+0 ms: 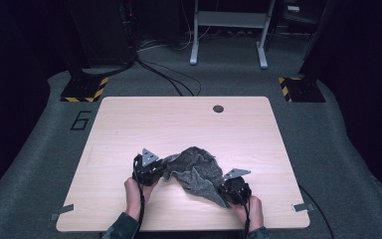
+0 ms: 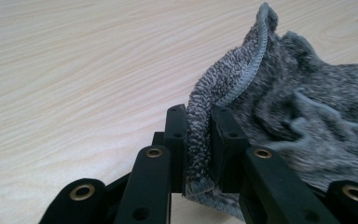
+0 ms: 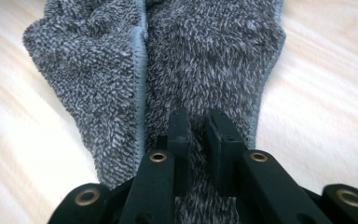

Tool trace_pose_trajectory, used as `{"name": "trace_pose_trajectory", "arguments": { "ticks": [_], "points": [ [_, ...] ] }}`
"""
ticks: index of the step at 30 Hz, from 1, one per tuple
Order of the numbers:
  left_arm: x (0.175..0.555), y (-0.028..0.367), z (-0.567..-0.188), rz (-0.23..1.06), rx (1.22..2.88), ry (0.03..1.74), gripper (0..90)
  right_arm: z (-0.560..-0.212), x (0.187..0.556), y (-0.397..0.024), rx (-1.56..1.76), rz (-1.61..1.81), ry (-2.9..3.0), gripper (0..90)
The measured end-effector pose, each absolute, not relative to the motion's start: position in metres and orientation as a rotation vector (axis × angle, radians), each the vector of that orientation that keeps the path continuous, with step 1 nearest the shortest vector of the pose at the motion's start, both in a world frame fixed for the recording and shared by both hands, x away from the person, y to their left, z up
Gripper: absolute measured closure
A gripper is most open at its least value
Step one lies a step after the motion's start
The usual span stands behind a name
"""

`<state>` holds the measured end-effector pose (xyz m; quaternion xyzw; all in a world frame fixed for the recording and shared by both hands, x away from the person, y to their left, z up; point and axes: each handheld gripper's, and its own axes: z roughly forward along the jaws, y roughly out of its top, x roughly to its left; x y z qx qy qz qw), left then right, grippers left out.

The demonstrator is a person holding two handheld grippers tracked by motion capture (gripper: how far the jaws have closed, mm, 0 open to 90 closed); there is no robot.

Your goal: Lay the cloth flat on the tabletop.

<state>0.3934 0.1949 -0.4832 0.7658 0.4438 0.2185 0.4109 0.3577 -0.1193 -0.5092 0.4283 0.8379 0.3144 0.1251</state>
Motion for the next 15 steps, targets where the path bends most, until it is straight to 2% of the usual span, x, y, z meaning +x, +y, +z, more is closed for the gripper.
{"name": "trace_pose_trajectory", "arguments": {
  "ticks": [6,8,12,15],
  "points": [
    [0.400,0.203,-0.487,0.528,1.929,1.172,72.3,-0.505,0.350,-0.130,1.271,0.865,2.490,78.3],
    [0.402,0.206,-0.488,0.509,1.933,1.196,65.2,-0.503,0.350,-0.131,1.274,0.842,2.516,72.1],
    [0.402,0.208,-0.488,0.524,1.916,1.230,46.6,-0.492,0.353,-0.136,1.271,0.881,2.501,69.4],
    [0.400,0.207,-0.485,0.519,1.905,1.209,42.2,-0.477,0.360,-0.138,1.256,0.931,2.452,69.6]
  ]
}}
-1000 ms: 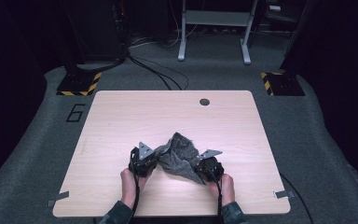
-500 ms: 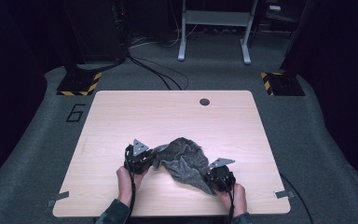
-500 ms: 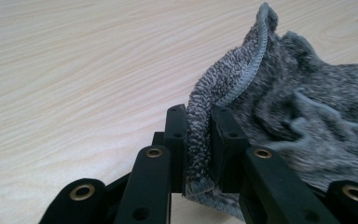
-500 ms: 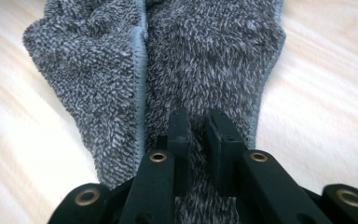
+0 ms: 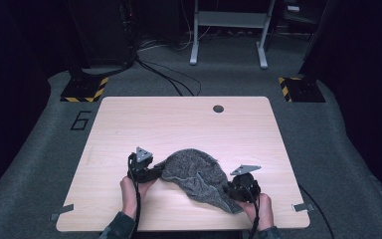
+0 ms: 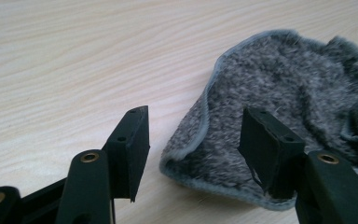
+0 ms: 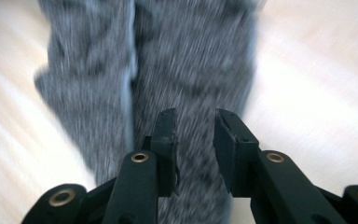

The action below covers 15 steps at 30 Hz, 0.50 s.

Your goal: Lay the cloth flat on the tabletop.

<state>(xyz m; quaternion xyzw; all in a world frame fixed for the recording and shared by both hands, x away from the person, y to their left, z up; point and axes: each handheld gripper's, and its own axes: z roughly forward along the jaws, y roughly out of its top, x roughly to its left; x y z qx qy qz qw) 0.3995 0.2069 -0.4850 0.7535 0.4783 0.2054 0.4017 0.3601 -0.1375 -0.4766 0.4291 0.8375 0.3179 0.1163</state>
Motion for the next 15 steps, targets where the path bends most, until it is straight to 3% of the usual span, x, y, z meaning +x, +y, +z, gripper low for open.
{"name": "trace_pose_trajectory", "arguments": {
  "ticks": [6,10,15],
  "points": [
    [0.400,0.191,-0.490,0.403,1.953,1.118,41.8,-0.466,0.392,-0.118,1.181,0.963,2.433,69.9],
    [0.403,0.178,-0.505,0.313,2.084,1.044,47.7,-0.480,0.408,-0.095,1.119,0.912,2.473,72.2],
    [0.406,0.178,-0.517,0.266,2.092,1.077,47.7,-0.498,0.411,-0.083,1.128,0.815,2.505,74.0]
  ]
}}
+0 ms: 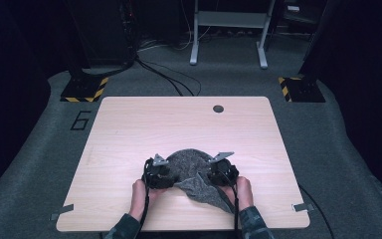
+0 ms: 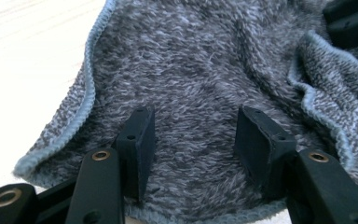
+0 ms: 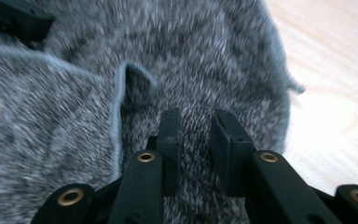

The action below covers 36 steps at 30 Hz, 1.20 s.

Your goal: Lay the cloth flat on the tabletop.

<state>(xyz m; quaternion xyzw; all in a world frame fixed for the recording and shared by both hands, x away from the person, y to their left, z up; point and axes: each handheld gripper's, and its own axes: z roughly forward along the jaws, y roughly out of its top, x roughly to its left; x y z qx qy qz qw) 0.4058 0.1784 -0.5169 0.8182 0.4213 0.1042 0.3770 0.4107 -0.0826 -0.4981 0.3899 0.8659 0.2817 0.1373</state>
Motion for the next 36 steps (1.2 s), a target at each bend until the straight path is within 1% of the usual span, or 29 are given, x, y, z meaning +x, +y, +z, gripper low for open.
{"name": "trace_pose_trajectory", "arguments": {
  "ticks": [5,13,20,21,23,25,26,30,33,36],
  "points": [
    [0.407,0.181,-0.516,0.290,2.094,1.101,48.3,-0.504,0.404,-0.091,1.156,0.821,2.511,76.5],
    [0.407,0.183,-0.516,0.306,2.101,1.101,48.5,-0.503,0.389,-0.109,1.202,0.809,2.510,76.9],
    [0.405,0.188,-0.517,0.282,2.089,1.102,48.3,-0.503,0.374,-0.117,1.218,0.823,2.536,76.1],
    [0.405,0.189,-0.516,0.266,2.087,1.103,48.1,-0.502,0.373,-0.118,1.228,0.823,2.538,74.1],
    [0.404,0.190,-0.515,0.267,2.088,1.101,44.8,-0.500,0.375,-0.118,1.219,0.826,2.566,66.3],
    [0.402,0.194,-0.511,0.241,2.058,1.101,41.1,-0.496,0.377,-0.120,1.217,0.862,2.544,64.8],
    [0.401,0.197,-0.507,0.255,2.041,1.112,37.5,-0.493,0.379,-0.121,1.224,0.891,2.523,63.0],
    [0.402,0.211,-0.494,0.319,1.971,1.143,32.3,-0.479,0.395,-0.128,1.258,0.952,2.444,57.7],
    [0.409,0.222,-0.489,0.370,1.954,1.189,30.1,-0.472,0.410,-0.130,1.272,0.956,2.413,52.2],
    [0.417,0.229,-0.491,0.391,1.966,1.235,29.0,-0.471,0.427,-0.129,1.287,0.933,2.391,49.7]
  ]
}}
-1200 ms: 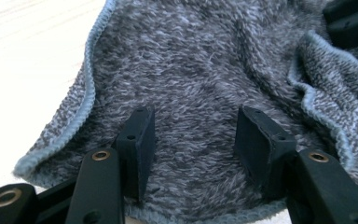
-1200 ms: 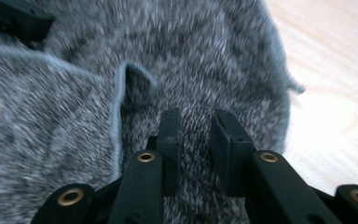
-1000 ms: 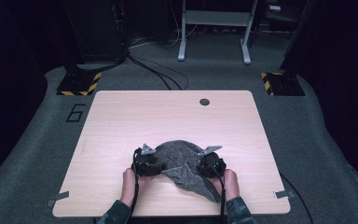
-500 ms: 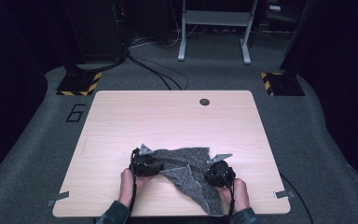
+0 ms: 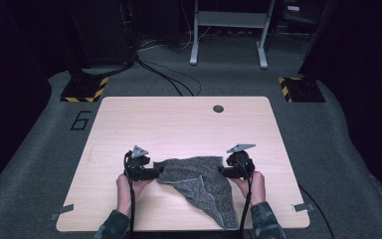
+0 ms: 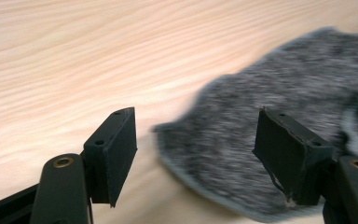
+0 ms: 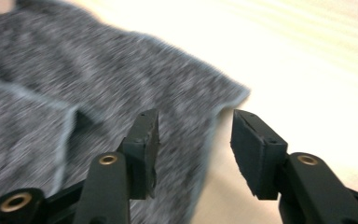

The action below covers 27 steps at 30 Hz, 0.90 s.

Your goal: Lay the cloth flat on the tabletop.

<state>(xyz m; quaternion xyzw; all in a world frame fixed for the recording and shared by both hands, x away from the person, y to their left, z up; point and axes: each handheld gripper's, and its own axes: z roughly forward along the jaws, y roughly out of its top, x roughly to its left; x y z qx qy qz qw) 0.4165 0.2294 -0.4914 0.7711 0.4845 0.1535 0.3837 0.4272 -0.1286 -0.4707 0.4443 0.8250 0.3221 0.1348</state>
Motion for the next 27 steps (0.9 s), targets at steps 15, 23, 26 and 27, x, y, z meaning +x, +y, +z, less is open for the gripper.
{"name": "trace_pose_trajectory", "arguments": {
  "ticks": [15,23,26,27],
  "points": [
    [0.433,0.223,-0.509,0.364,2.045,1.284,30.9,-0.495,0.481,-0.112,1.341,0.782,2.401,45.9],
    [0.432,0.220,-0.514,0.385,2.061,1.284,38.7,-0.503,0.480,-0.111,1.312,0.764,2.417,52.3],
    [0.430,0.217,-0.514,0.412,2.084,1.262,44.0,-0.502,0.479,-0.110,1.301,0.762,2.443,59.8],
    [0.430,0.216,-0.514,0.417,2.096,1.259,45.8,-0.502,0.479,-0.109,1.283,0.770,2.446,61.4]
  ]
}}
